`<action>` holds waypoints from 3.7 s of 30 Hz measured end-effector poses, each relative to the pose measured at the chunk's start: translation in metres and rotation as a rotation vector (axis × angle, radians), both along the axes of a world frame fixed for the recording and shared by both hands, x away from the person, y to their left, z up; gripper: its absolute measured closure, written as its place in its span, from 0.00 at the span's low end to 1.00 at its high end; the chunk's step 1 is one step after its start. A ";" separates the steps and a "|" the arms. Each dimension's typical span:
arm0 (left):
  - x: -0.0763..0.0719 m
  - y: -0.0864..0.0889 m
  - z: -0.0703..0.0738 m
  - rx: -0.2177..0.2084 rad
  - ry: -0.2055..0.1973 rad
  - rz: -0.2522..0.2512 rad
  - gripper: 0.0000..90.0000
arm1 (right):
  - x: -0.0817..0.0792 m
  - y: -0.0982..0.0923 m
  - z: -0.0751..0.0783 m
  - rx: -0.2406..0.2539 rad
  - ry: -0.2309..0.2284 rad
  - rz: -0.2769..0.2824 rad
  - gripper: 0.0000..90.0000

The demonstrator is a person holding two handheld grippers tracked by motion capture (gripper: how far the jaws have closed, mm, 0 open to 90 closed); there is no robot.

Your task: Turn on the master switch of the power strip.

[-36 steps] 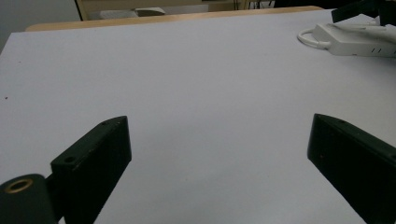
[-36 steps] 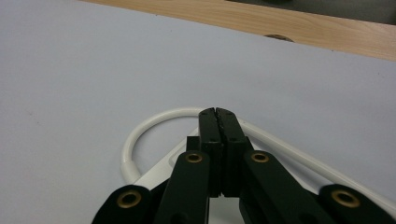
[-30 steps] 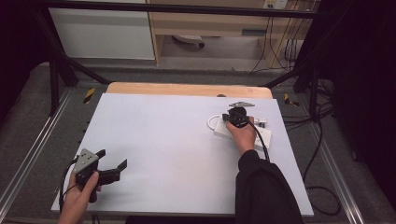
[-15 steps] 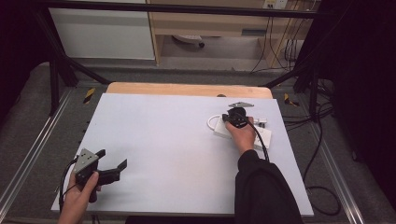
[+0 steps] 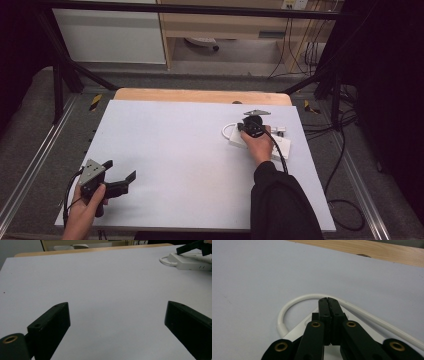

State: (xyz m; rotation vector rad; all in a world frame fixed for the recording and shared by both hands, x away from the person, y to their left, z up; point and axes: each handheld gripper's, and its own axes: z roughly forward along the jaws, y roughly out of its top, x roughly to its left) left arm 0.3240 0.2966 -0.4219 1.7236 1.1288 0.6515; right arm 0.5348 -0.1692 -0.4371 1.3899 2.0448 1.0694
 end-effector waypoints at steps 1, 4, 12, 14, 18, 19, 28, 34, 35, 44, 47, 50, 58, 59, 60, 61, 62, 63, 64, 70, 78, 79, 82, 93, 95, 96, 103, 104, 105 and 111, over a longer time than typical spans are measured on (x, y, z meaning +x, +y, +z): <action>0.000 0.000 0.000 0.000 0.001 -0.001 0.07 | 0.000 0.000 0.000 0.000 0.000 -0.001 1.00; 0.000 0.000 0.000 0.001 0.001 -0.001 0.07 | 0.000 0.000 0.000 0.000 0.000 -0.002 1.00; 0.000 0.001 0.000 0.000 0.000 0.005 0.07 | -0.001 0.001 0.000 0.000 -0.001 -0.007 1.00; 0.000 0.001 0.000 0.000 0.001 0.006 0.07 | -0.001 0.001 0.000 0.000 -0.002 -0.008 1.00; 0.000 0.001 0.000 0.002 0.002 0.009 0.07 | -0.001 0.002 0.000 0.000 0.000 -0.006 1.00; 0.000 0.001 0.000 0.003 0.002 0.009 0.07 | -0.001 0.002 0.000 0.003 -0.001 -0.003 1.00; 0.000 0.002 0.000 0.002 0.003 0.009 0.07 | -0.002 0.004 0.000 0.000 -0.001 -0.008 1.00; -0.001 0.003 0.001 -0.001 -0.001 0.013 0.07 | -0.003 0.005 -0.001 -0.016 -0.010 -0.002 1.00; -0.001 0.003 0.001 -0.001 -0.002 0.014 0.07 | -0.003 0.005 -0.001 -0.015 -0.008 -0.004 1.00; -0.001 0.002 0.001 0.001 -0.001 0.012 0.07 | -0.003 0.006 0.000 -0.015 -0.006 -0.009 1.00; -0.001 0.003 0.001 0.002 -0.005 0.012 0.07 | -0.003 0.006 0.000 -0.015 -0.004 -0.012 1.00; -0.001 0.003 0.001 0.002 -0.005 0.014 0.07 | -0.003 0.006 0.000 -0.017 -0.005 -0.012 1.00; -0.001 0.003 0.001 0.003 -0.005 0.013 0.07 | -0.003 0.007 -0.001 -0.022 -0.003 -0.013 1.00; -0.001 0.003 0.001 0.003 -0.005 0.013 0.07 | -0.003 0.007 -0.001 -0.021 -0.004 -0.014 1.00; -0.001 0.003 0.001 0.003 -0.005 0.013 0.07 | -0.003 0.007 -0.001 -0.022 -0.004 -0.013 1.00; -0.001 0.003 0.001 0.003 -0.005 0.013 0.07 | -0.003 0.007 -0.001 -0.023 -0.004 -0.013 1.00; -0.001 0.003 0.001 0.003 -0.004 0.013 0.07 | -0.003 0.008 -0.001 -0.024 -0.003 -0.014 1.00; -0.001 0.003 0.001 0.004 -0.005 0.012 0.07 | -0.003 0.008 -0.001 -0.024 -0.004 -0.014 1.00; -0.001 0.002 0.001 0.004 -0.005 0.011 0.07 | -0.003 0.008 -0.001 -0.024 -0.004 -0.015 1.00; -0.001 0.002 0.001 0.004 -0.002 0.012 0.07 | -0.004 0.008 -0.001 -0.028 -0.003 -0.015 1.00; -0.001 0.003 0.001 0.001 -0.001 0.019 0.07 | -0.003 0.010 0.000 -0.047 -0.005 -0.011 1.00; -0.001 0.003 0.001 -0.001 0.000 0.019 0.07 | -0.003 0.010 0.000 -0.052 -0.005 -0.012 1.00; -0.001 0.003 0.001 0.001 0.000 0.018 0.08 | -0.003 0.012 0.002 -0.066 0.002 -0.012 1.00; -0.001 0.004 0.001 0.000 0.000 0.017 0.08 | -0.003 0.011 0.001 -0.024 -0.004 -0.010 1.00; -0.001 0.004 0.001 0.002 0.001 0.017 0.08 | -0.003 0.012 0.002 -0.023 -0.003 -0.008 1.00; -0.001 0.004 0.001 0.003 0.001 0.016 0.08 | -0.003 0.012 0.002 -0.018 -0.001 -0.009 1.00; -0.001 0.004 0.001 -0.006 -0.011 0.012 0.07 | -0.005 0.005 0.008 0.003 -0.009 -0.014 1.00; -0.001 0.004 0.001 -0.005 -0.009 0.013 0.07 | -0.005 0.004 0.009 0.006 -0.010 -0.013 1.00; -0.001 0.004 0.001 -0.003 -0.009 0.014 0.07 | -0.005 0.003 0.010 0.007 -0.011 -0.014 1.00; -0.002 0.004 0.001 0.000 -0.007 0.015 0.07 | -0.007 0.001 0.015 0.038 -0.010 -0.022 1.00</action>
